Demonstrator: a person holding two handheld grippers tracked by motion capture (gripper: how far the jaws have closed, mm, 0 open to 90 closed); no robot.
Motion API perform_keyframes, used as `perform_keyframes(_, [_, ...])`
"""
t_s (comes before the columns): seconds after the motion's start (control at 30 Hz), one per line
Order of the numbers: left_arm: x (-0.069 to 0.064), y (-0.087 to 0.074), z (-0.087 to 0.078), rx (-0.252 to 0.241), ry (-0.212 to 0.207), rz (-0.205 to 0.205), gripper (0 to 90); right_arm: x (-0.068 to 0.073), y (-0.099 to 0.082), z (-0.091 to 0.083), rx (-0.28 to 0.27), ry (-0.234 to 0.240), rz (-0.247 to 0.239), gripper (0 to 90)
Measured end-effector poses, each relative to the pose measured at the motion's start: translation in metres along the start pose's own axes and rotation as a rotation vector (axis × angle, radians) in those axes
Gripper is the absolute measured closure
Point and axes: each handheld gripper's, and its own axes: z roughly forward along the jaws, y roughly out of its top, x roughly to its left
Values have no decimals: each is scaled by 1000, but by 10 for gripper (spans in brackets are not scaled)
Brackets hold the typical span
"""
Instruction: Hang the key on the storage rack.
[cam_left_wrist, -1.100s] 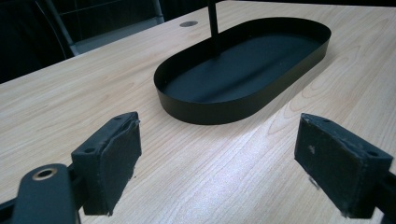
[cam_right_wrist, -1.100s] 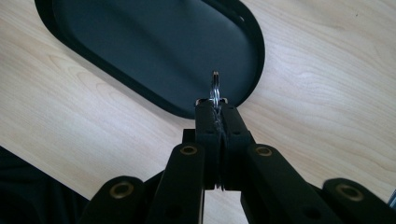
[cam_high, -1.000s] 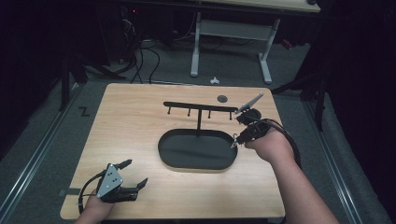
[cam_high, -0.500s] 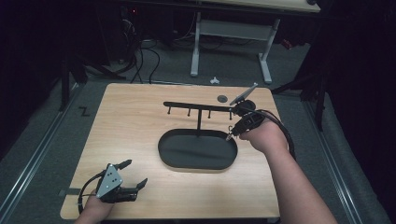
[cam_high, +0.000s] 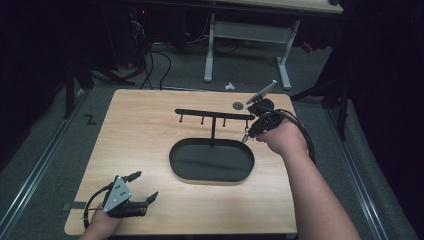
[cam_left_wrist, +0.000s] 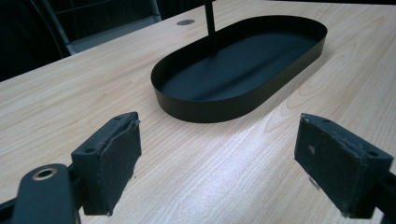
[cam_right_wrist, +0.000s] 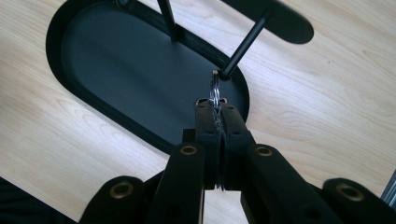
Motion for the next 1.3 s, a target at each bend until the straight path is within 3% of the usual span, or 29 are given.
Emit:
perform_keyframes(0.63, [0, -1, 1, 14, -5, 4, 152, -3, 7, 3, -14, 6, -5, 882])
perform_keyframes(1.3, [-1, -1, 1, 20, -13, 11, 151, -14, 10, 11, -29, -23, 33, 864])
